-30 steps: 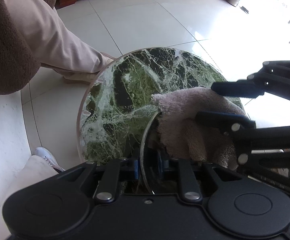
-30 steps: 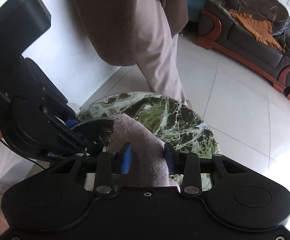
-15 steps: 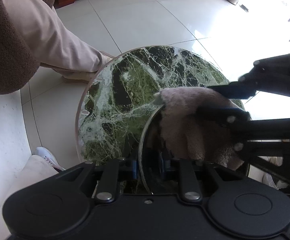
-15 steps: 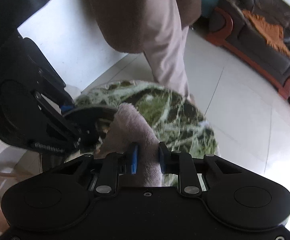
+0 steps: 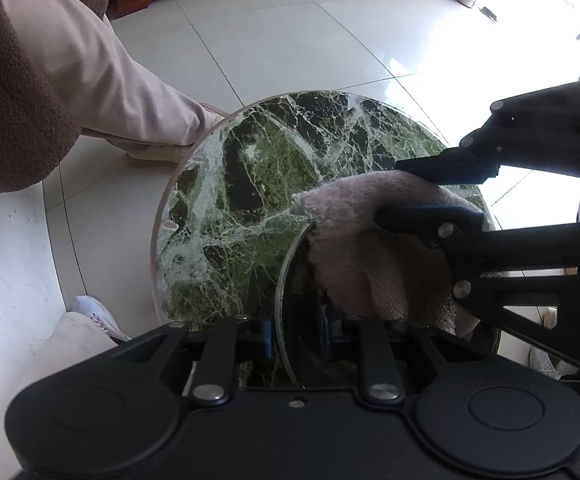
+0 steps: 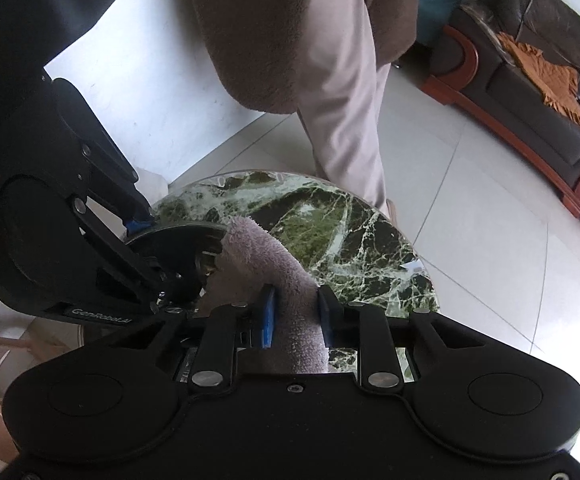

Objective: Clean bowl
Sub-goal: 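Rub the pink towel around the bowl interior with the right gripper while the left gripper holds the rim, then scrub the bowl inner wall with the towel in the right gripper while the left gripper holds the rim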

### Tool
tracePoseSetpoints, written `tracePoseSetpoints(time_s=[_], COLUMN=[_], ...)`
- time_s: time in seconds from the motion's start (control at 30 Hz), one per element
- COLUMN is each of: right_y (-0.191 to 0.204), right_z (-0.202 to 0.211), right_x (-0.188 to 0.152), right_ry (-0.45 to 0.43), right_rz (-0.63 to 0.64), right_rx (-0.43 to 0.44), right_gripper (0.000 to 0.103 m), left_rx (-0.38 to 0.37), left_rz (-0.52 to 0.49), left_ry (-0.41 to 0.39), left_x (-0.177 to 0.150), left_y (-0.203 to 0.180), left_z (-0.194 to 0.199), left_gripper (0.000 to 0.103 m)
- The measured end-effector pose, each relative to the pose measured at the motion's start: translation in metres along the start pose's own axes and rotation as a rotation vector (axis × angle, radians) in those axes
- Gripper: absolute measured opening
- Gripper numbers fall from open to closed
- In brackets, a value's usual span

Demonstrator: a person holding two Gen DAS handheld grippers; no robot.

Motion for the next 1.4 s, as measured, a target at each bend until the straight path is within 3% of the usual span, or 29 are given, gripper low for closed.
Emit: tracePoseSetpoints(time_s=[0.13,0.3,0.4,0.5,0.63,0.9,1.2,1.4], right_y=[-0.003,0.009,0.012,0.000,-0.018,-0.025,-0.017,-0.020], right_z=[0.013,0.009,-0.005,-0.007,-0.001,0.013,-0.001,0.014], right_x=[0.003,0.003,0.001,0.003,-0.004,-0.031,-0.011,-0.034], right_ry=[-0.036,-0.024,0.011,0.012,0.020,0.006,0.018,0.020], right_rz=[0.009,0.075,0.107,0.025,-0.119,-0.315,-0.201,-0.340], right_rx=[-0.014,0.026,0.030,0.040,0.084,0.083,0.037,0.028], right_gripper=[0.039,0.039,0.036,0.016,0.014,0.014,0.014,0.014], left_rx=[0.001,0.000,0.000,0.004,-0.001,0.000,0.013,0.008], left_rz=[-0.003,-0.005,0.000,-0.001,0.008,0.013,0.001,0.017], left_ry=[0.002,0.003,0.005,0.001,-0.002,-0.007,-0.005,-0.017], left_x=[0.000,0.000,0.000,-0.001,-0.001,-0.001,-0.002,-0.003], left_y=[0.000,0.000,0.000,0.000,0.001,0.000,-0.002,0.000], left_z=[0.001,0.001,0.001,0.001,0.001,0.001,0.001,0.001], left_gripper=[0.021,0.021,0.021,0.021,0.021,0.022,0.022,0.022])
Point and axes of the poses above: each gripper's, at about its wrist camera, not at the fingertips, and z roughly against the way its jaws point, y to its left, x to its top, the point moved 7 cm from there along -z, roughly the way its jaws point, and after that the axes turned 11 degrees about -z, right-handed, at the moved point
